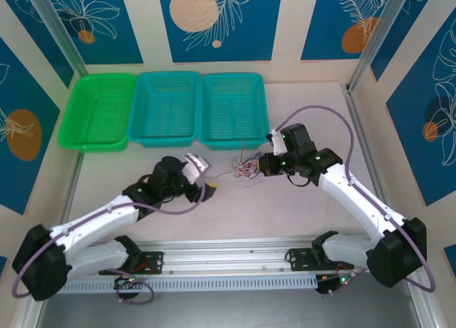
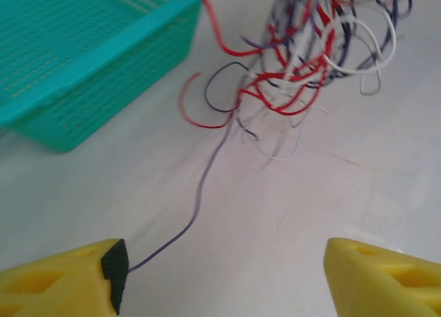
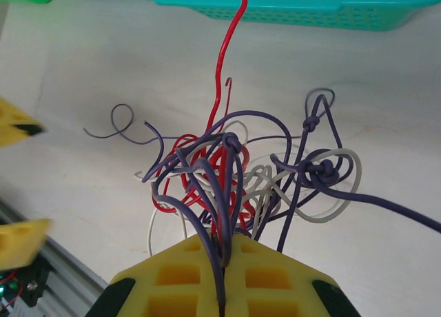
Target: Untangle the cables
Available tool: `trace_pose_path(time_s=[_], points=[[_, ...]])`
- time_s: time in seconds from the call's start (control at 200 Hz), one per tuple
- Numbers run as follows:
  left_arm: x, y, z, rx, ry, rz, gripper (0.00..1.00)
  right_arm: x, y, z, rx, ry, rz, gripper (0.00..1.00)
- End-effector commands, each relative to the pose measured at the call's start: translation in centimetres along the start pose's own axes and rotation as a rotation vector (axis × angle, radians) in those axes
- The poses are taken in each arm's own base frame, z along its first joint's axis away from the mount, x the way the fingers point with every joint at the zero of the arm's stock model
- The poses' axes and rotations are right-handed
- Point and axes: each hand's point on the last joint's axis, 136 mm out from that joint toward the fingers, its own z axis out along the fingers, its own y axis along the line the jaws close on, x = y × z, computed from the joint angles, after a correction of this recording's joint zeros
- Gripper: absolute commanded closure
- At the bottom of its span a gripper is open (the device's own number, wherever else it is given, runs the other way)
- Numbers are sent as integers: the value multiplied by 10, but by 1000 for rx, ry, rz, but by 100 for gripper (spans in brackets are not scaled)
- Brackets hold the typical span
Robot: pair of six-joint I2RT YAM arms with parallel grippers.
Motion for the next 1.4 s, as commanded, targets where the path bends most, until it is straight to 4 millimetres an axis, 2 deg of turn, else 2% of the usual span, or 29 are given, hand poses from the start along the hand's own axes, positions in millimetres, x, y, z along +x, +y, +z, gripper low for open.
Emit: trace_pose_path(time_s=[0.0,0.07,0.175,0.245,0.32,0.37,0.415,0.49,0.56,0.635,0.695,0.765,0.885,0.925,1.0,1.055,1.1,1.2,1.255,1.325,1.39], points=[[-19,-11,23,44,-80,205,18,-5,25,-16,-95,-18,-44,100],[-23,-8,39,33,-114,216,13,-4,31,-20,-121,-20,-58,100],[-21,15,62,-92,-100,237,10,-1,39,-25,-145,-25,-79,100],[-18,29,72,-164,-86,246,10,2,42,-27,-155,-22,-86,100],[-11,30,82,-158,-48,238,13,4,44,-29,-156,-22,-93,100],[-9,28,86,-143,-33,217,21,5,42,-29,-143,-25,-89,100],[-8,28,87,-140,-38,193,35,5,38,-29,-125,-33,-83,100],[-7,28,82,-145,-47,156,74,4,27,-26,-72,-51,-58,100],[-7,26,74,-134,-44,120,100,4,11,-22,-4,-67,-12,100],[-12,24,57,-132,-69,61,100,7,-14,-14,92,-83,77,100],[-16,28,39,-160,-103,-8,100,15,-43,-7,200,-98,194,98],[-20,40,14,-218,-143,-109,100,35,-79,2,314,-93,339,95],[-13,62,-21,-289,-129,-280,100,79,-141,3,514,-64,584,91],[-9,62,-27,-286,-115,-302,100,93,-157,1,561,-57,655,90],[-3,64,-36,-297,-99,-342,100,106,-170,-1,589,-56,735,87],[-3,59,-38,-276,-97,-346,100,103,-166,0,549,-57,730,85],[-5,54,-37,-239,-103,-345,100,92,-152,2,471,-59,680,81],[-8,40,-27,-148,-119,-342,100,63,-114,1,313,-83,547,47],[-9,36,-21,-116,-117,-351,100,48,-93,-5,273,-106,460,37],[-11,35,-16,-102,-113,-363,100,31,-67,-10,245,-147,333,35],[-15,35,-14,-98,-114,-361,100,21,-29,-6,166,-167,155,35]])
